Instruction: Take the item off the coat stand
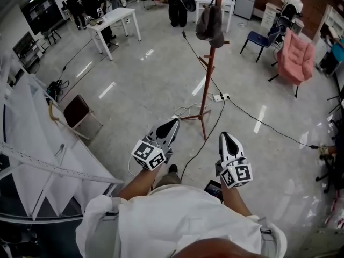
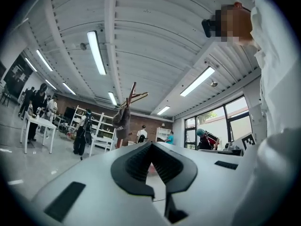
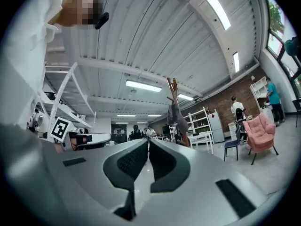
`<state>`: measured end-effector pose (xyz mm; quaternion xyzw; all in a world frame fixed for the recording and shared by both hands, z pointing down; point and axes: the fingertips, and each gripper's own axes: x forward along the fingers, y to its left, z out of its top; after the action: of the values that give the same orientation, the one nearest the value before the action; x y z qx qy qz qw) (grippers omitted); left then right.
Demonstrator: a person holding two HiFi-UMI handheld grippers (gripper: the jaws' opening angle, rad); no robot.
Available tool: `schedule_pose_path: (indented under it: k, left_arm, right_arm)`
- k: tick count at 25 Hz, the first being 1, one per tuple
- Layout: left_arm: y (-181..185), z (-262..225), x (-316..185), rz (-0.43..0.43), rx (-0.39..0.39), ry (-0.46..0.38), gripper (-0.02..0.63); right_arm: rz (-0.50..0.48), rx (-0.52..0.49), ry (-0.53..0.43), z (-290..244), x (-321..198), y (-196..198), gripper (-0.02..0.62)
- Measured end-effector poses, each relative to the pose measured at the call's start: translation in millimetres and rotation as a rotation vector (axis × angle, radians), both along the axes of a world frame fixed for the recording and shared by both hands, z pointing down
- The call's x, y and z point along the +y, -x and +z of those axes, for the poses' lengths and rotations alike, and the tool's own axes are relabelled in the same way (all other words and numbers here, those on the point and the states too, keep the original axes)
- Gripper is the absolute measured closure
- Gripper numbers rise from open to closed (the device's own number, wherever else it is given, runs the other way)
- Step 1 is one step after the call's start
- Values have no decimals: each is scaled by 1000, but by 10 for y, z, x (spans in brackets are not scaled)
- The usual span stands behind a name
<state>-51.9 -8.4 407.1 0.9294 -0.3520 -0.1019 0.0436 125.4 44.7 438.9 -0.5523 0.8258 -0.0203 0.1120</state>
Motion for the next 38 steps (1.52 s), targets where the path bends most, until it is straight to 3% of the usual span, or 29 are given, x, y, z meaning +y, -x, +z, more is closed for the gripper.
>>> schedule_pose_path:
  k: [13,21,26,31,38]
  left_arm:
    - [80,-60,108,-35,-57,-9,594]
    - [156,-44,-133,-31,-56,4,594]
    - [208,-49,-459,-33,-33,4,594]
    - [126,35,-899,18,-34,14,594]
    - [136,61,-1770,71,-33,47,594]
  right_arm:
    - [-8,1,3,0,89,-1,571]
    - [-5,6,16,43,-107,2,571]
    - [-4,34,23,40,-376,45,571]
    - [17,57,22,89,-826,-7,571]
    - [47,93,6,-54,-1602,14,569]
